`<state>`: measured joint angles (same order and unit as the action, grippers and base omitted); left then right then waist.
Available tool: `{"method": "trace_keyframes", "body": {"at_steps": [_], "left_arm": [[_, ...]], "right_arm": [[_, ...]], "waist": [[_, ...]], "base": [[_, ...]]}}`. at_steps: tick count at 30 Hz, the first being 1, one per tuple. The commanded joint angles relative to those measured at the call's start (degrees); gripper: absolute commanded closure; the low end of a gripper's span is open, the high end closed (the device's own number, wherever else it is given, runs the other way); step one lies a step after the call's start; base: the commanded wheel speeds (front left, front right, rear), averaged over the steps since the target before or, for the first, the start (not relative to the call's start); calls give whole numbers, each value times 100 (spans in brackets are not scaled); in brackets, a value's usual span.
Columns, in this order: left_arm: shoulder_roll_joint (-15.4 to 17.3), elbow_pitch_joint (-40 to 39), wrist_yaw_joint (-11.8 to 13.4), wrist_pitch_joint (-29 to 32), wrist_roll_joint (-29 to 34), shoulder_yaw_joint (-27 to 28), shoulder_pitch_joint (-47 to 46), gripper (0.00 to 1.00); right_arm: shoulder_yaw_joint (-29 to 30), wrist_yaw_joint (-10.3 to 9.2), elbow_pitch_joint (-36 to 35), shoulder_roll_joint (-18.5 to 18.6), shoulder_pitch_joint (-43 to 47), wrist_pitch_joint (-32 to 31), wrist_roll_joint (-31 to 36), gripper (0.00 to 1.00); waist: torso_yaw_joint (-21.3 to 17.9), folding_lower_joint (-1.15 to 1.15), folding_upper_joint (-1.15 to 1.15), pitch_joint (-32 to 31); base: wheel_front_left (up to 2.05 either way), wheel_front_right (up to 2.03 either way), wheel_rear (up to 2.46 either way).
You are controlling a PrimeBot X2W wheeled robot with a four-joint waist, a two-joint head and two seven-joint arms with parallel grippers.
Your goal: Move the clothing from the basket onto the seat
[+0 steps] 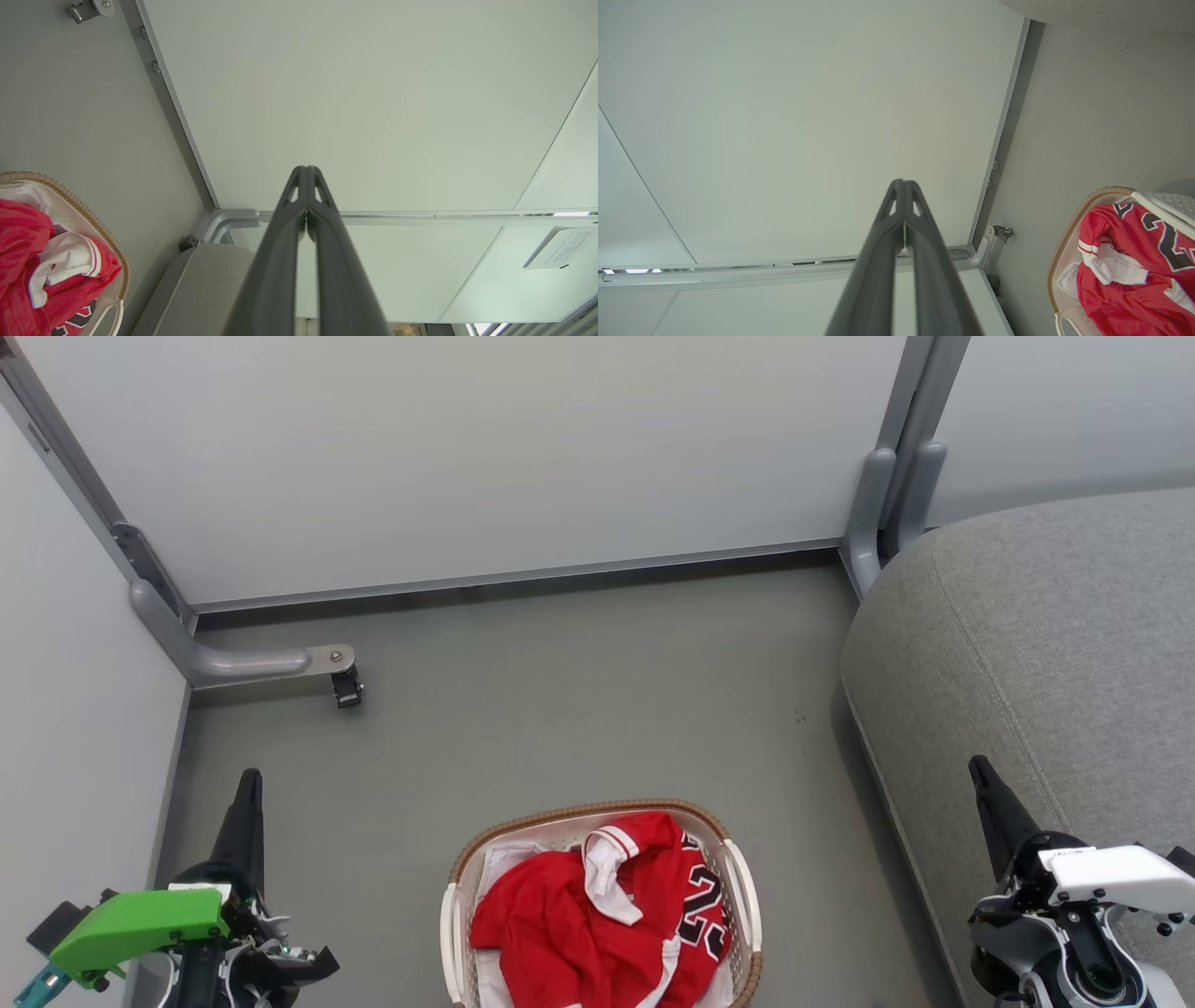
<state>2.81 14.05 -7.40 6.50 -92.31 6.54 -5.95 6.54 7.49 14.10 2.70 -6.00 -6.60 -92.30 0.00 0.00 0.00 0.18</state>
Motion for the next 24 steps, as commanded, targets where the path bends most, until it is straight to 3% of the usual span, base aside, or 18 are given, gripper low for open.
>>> {"method": "trace_keyframes", "body": {"at_steps": [1,24], "left_arm": [[14,-8,-25,23,-21,8,-61,100],[14,-8,-25,23,-21,8,-61,100]], "right_arm": [[6,0,-24,36,-39,-3,-23,100],[6,0,-24,36,-39,-3,-23,100]], "waist": [[0,0,0,0],[0,0,0,0]], "base": [[0,0,0],[0,0,0]]}}
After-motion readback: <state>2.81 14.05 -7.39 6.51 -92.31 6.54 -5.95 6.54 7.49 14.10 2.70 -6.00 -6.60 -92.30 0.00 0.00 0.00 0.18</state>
